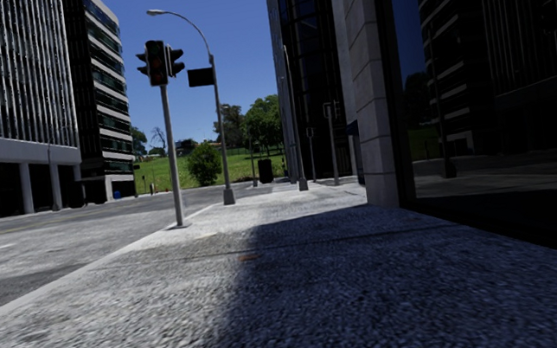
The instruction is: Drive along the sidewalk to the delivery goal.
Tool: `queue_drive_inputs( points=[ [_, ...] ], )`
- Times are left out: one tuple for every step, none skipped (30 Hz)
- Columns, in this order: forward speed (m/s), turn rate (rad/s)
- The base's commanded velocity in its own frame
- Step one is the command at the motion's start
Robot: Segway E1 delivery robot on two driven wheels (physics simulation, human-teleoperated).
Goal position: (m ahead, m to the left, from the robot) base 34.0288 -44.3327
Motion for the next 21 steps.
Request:
queue_drive_inputs(
  points=[
    [2.00,0.00],
    [2.00,0.00],
    [2.00,0.00],
    [2.00,0.00],
    [2.00,0.00],
    [2.00,0.00],
    [2.00,0.00],
    [2.00,0.00],
    [2.00,0.00],
    [2.00,0.00],
    [2.00,0.00],
    [2.00,0.00],
    [2.00,0.00],
    [2.00,0.00],
    [2.00,0.00],
    [2.00,0.00],
    [2.00,0.00],
    [2.00,0.00],
    [2.00,0.00],
    [2.00,0.00],
    [2.00,0.00]
  ],
)
